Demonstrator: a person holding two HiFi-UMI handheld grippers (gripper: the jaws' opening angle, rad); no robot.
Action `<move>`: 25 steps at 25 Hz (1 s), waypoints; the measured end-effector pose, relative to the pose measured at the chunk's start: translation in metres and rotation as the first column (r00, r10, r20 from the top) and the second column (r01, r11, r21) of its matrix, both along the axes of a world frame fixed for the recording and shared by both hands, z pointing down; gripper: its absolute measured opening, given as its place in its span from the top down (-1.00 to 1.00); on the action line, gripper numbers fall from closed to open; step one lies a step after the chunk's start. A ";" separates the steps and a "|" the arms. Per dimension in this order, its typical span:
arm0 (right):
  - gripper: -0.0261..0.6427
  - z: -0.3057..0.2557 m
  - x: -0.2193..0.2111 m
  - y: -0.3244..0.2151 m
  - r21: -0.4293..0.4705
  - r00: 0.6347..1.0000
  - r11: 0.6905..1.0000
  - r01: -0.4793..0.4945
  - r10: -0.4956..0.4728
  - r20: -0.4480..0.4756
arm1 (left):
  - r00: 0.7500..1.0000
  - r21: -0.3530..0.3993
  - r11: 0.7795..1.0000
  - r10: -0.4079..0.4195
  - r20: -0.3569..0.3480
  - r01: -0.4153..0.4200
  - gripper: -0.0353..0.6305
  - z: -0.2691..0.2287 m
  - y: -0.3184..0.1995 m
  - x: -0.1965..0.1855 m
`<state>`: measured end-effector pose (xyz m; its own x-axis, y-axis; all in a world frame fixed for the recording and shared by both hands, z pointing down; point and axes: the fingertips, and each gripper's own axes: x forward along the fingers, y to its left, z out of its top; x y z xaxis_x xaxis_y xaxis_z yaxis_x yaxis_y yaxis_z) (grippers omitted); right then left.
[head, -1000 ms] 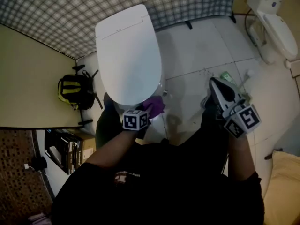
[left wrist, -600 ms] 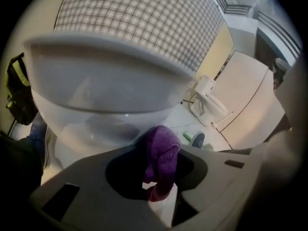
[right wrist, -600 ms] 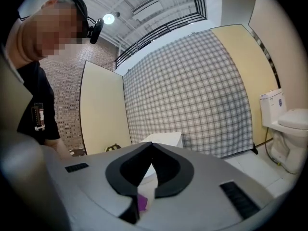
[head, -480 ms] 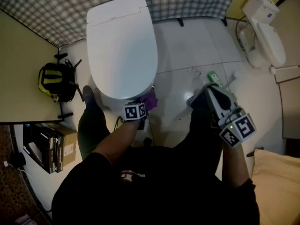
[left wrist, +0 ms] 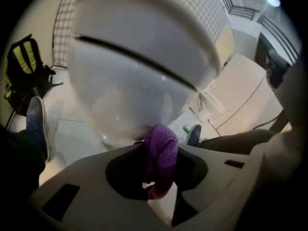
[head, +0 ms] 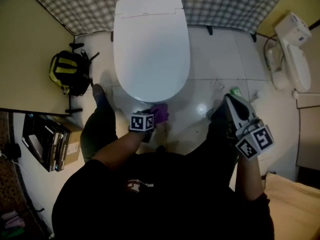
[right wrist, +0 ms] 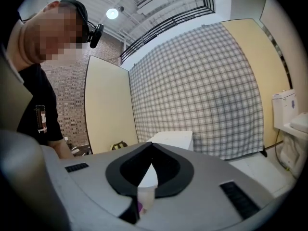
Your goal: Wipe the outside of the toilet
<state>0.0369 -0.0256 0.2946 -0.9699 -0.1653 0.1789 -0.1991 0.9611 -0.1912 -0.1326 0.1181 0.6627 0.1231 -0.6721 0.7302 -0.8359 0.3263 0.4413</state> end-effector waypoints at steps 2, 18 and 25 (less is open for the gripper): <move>0.94 -0.007 -0.020 0.016 0.001 0.999 0.999 0.039 -0.039 0.038 | 0.996 0.039 0.996 -0.084 -0.039 0.085 0.62 -0.027 0.027 -0.024; 0.94 -0.008 -0.075 0.064 0.033 0.994 0.993 0.113 -0.113 -0.009 | 0.910 0.341 0.848 -0.344 -0.229 0.406 0.62 -0.059 0.045 -0.108; 0.94 0.014 -0.102 0.040 0.018 0.989 0.992 0.121 -0.119 -0.092 | 0.879 0.198 0.866 -0.412 -0.241 0.460 0.62 0.013 0.045 -0.127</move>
